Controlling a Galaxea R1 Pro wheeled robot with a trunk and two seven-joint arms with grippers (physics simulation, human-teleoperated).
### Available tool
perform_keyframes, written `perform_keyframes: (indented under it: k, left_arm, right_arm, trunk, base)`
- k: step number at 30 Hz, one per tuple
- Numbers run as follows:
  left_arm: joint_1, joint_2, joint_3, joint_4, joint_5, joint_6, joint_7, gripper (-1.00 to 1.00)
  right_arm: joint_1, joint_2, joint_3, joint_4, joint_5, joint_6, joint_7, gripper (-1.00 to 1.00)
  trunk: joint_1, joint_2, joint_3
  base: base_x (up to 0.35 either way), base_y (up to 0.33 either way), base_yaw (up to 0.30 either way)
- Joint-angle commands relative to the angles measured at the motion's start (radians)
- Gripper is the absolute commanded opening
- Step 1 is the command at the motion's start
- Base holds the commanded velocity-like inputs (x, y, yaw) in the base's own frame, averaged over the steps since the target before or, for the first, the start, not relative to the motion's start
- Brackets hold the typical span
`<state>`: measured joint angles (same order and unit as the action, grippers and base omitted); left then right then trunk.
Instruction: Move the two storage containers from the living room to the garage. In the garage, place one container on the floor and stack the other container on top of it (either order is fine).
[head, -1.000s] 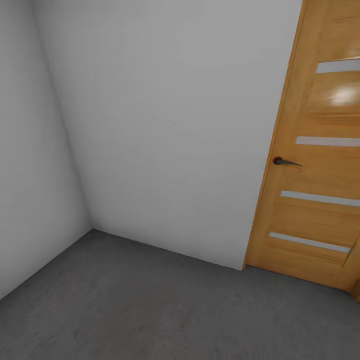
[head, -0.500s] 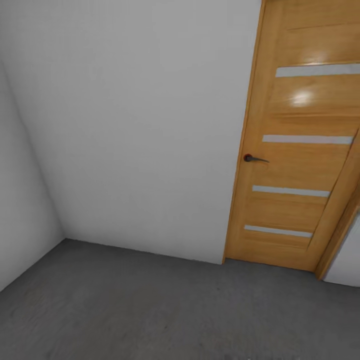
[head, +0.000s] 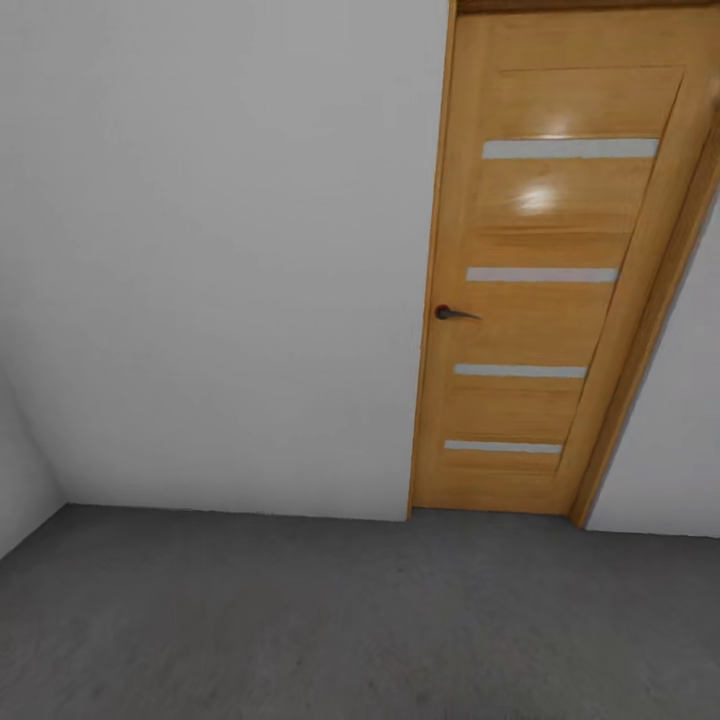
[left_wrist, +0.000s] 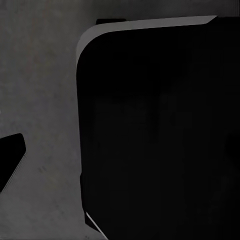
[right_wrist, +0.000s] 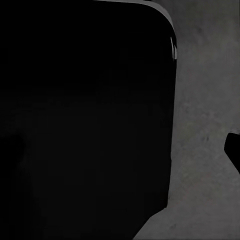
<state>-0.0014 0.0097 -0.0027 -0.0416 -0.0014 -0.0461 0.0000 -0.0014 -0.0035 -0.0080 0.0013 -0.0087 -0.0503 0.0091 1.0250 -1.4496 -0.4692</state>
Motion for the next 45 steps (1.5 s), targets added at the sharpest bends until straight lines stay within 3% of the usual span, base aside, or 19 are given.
perform_keyframes:
  k: [1,37,45]
  left_arm:
    - [0.0,0.0,0.0,0.0,0.0,-0.003,0.0,1.0]
    - [0.0,-0.001,0.003,0.0,0.003,-0.003,-0.002,1.0]
    - [0.0,-0.047,0.01,0.001,0.007,-0.008,-0.003,1.0]
  right_arm:
    - [0.0,0.0,-0.001,0.0,-0.001,-0.003,0.001,1.0]
    - [0.0,-0.002,-0.004,0.0,-0.002,-0.003,-0.006,1.0]
    - [0.0,-0.001,-0.003,0.0,-0.002,-0.003,-0.006,1.0]
  trunk:
    - [0.0,0.0,-0.001]
    - [0.0,0.0,-0.001]
    - [0.0,0.0,-0.001]
  base:
    - [0.0,0.0,-0.297]
    - [0.0,0.0,-0.298]
    - [0.0,0.0,-0.298]
